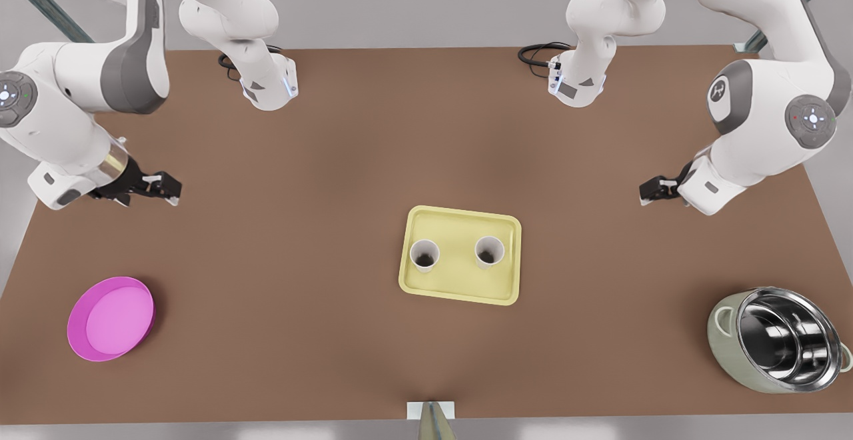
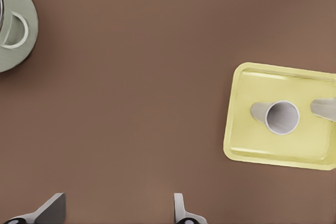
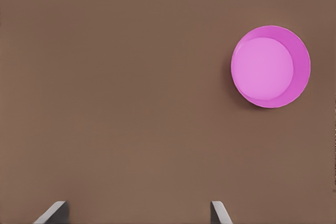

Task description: Use the left arm to pick up the white IKEA cup from the tray and place it on the middle-left position; use the right arm to pick up the white IKEA cup from the tray and place it on the middle-right position

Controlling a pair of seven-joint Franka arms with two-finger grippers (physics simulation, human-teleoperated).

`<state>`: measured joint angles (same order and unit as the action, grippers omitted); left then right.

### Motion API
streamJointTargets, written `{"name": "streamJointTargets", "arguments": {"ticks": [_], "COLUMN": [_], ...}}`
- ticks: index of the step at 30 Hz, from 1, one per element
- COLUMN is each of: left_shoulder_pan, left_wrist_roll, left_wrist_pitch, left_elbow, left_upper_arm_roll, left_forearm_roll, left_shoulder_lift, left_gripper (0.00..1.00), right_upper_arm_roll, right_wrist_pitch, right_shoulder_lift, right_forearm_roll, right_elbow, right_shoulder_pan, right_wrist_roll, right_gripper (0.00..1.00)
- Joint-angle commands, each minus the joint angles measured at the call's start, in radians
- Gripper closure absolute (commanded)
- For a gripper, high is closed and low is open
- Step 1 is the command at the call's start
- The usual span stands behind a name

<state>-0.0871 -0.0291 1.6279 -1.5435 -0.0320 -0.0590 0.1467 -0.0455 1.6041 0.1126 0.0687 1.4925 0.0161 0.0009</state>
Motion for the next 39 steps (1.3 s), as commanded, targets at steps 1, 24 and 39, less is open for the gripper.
{"name": "streamJointTargets", "arguments": {"ticks": [1, 24, 39], "left_shoulder_pan": [-0.005, -0.223, -0.376], "left_wrist_roll": [-0.020, -0.319, -0.503], "left_wrist_pitch": [0.049, 0.115, 0.425], "left_elbow": [0.000, 0.178, 0.059], "left_upper_arm_roll": [0.006, 0.020, 0.018], "left_forearm_roll": [-0.007, -0.018, 0.010], "left_shoulder_lift": [-0.001, 0.254, 0.479], "left_gripper": [0.00, 0.00, 0.00], "right_upper_arm_roll": [-0.004, -0.146, -0.226], "right_wrist_pitch": [0.026, 0.267, 0.502], "right_shoulder_lift": [-0.001, 0.252, 0.542], "right_forearm_roll": [0.002, -0.003, -0.084], "right_elbow": [-0.001, 0.003, -0.209], "right_shoulder_pan": [-0.002, -0.209, -0.410], "right_wrist_roll": [0.001, 0.534, 0.993], "right_gripper": [0.00, 0.00, 0.00]}}
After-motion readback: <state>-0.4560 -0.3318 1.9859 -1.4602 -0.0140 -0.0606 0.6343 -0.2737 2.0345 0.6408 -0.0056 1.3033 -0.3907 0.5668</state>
